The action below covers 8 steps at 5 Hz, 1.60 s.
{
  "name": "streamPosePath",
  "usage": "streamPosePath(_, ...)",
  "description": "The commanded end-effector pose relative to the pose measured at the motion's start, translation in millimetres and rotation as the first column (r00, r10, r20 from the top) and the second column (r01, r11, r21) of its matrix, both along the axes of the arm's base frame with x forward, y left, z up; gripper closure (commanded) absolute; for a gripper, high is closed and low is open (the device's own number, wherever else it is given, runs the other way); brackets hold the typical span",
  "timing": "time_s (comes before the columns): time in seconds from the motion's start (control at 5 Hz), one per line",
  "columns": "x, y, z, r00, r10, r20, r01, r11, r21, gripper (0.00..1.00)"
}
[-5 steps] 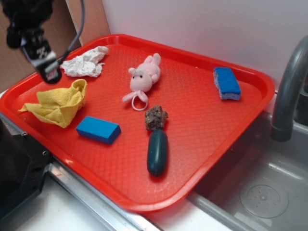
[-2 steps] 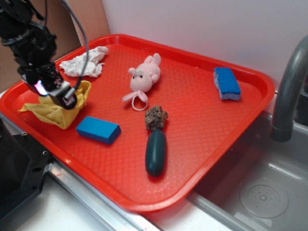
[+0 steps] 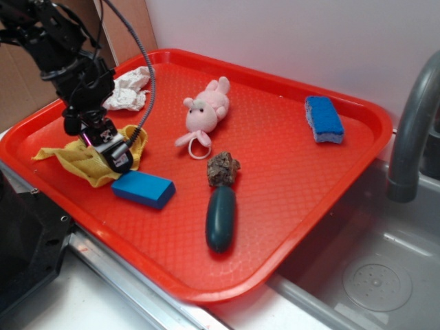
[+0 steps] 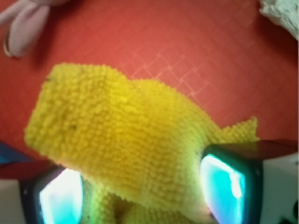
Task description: Grab the yellow cloth.
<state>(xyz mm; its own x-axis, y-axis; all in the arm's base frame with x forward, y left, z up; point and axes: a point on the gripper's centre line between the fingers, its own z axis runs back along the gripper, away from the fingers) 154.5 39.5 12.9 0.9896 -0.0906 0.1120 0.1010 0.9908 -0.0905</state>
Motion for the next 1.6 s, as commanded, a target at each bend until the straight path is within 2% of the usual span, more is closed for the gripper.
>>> streamPosePath(0.0, -4.0, -11.1, -2.4, 0.998, -0.029, -0.047, 0.03, 0.999, 0.019, 1.0)
streamPosePath(0.2, 1.3, -14.3, -2.6, 0.997, -0.032, -0.067, 0.034, 0.999, 0.024, 1.0)
streamPosePath(0.4, -4.6, -13.0, 3.8, 0.996, -0.026, -0.081, 0.029, 0.999, 0.037, 1.0)
streamPosePath(0.6, -8.6, -6.7, 36.1, 0.996, 0.01, -0.084, -0.003, 0.997, 0.077, 1.0)
streamPosePath(0.8, -17.5, -0.8, 69.3, 0.997, 0.057, -0.059, -0.051, 0.993, 0.109, 1.0)
streamPosePath(1.0, -22.4, 1.7, 85.4, 0.993, 0.095, -0.077, -0.083, 0.987, 0.14, 1.0)
streamPosePath(1.2, -24.2, 9.7, 135.5, 0.955, 0.272, -0.115, -0.251, 0.953, 0.167, 1.0)
streamPosePath(1.4, -20.1, 22.5, 175.8, 0.929, 0.367, -0.057, -0.355, 0.922, 0.155, 1.0)
